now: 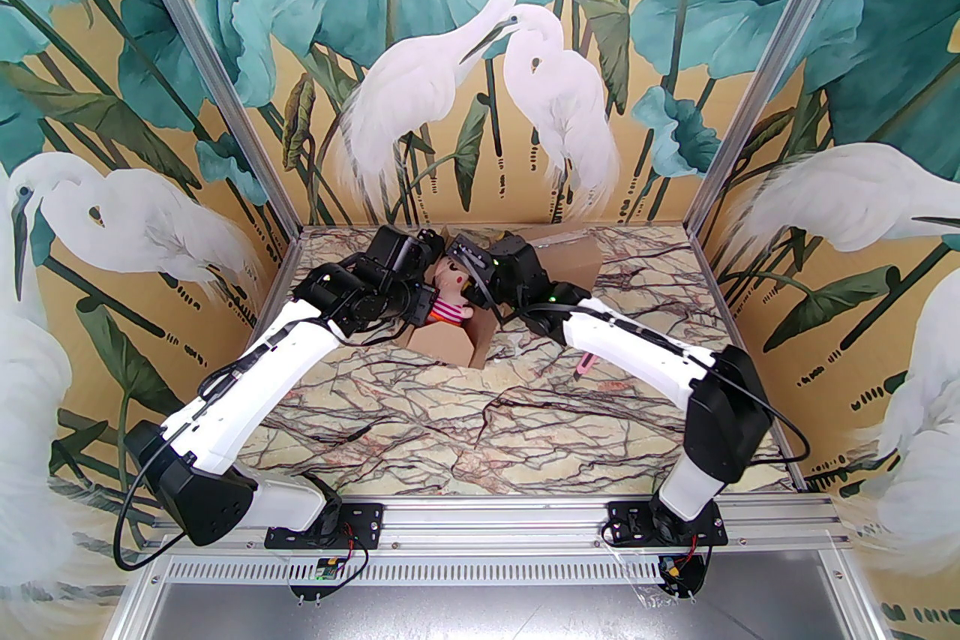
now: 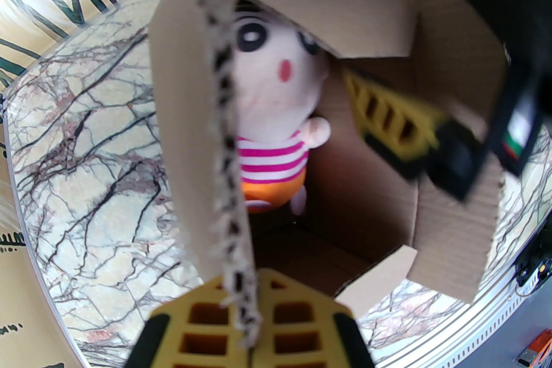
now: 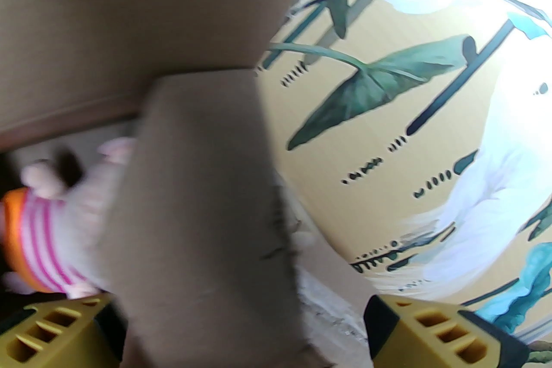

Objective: Unpack the express box

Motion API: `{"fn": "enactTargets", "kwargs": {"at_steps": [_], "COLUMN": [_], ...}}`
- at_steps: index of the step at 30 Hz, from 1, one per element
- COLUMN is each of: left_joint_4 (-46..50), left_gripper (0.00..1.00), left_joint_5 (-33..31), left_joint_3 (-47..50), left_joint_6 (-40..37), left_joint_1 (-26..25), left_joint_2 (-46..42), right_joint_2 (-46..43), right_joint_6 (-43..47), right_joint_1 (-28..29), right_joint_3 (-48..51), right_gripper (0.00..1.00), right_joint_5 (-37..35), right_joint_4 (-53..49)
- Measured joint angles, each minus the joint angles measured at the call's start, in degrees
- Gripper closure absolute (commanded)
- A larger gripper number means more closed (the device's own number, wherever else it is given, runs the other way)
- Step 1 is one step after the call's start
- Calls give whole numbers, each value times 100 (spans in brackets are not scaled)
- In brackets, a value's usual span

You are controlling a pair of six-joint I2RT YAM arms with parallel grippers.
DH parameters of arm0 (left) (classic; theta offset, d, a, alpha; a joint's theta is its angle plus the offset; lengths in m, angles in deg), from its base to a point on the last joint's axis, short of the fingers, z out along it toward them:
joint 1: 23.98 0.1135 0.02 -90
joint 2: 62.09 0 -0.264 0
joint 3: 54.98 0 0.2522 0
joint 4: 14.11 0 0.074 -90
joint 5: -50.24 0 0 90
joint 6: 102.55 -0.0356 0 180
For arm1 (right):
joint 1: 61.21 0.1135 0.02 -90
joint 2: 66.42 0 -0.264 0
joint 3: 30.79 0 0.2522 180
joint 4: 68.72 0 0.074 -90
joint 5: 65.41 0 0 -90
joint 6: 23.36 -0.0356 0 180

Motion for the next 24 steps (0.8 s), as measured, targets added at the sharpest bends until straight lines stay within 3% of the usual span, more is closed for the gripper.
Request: {"fn": "enactTargets", "kwargs": {"at_steps": [2,14,19,24], "left_joint_4": [-39,-323,-385,-391], "left_gripper": [100,100,100,100], "left_joint_5": [-31,-39,-155,-365], "left_joint_3": [52,400,400,389], "left_joint_6": [26,-20,94,420], "left_joint_1": [11,-15,-15,-15], "left_joint_2": [0,-234,-234,-179], "right_joint_2": [35,-363,-203,-568], "right_joint_6": [-46,-1622,-2457,-3635], "right_joint_1": [-42,-1086,-1141,-1117], "right_joint_3": [-105,-538,-1296,-1200], "right_gripper": [1,0,4,17], "right_joint_5": [15,1700,2135,2214], "right_joint_4": [-37,-546,-1263,-1399]}}
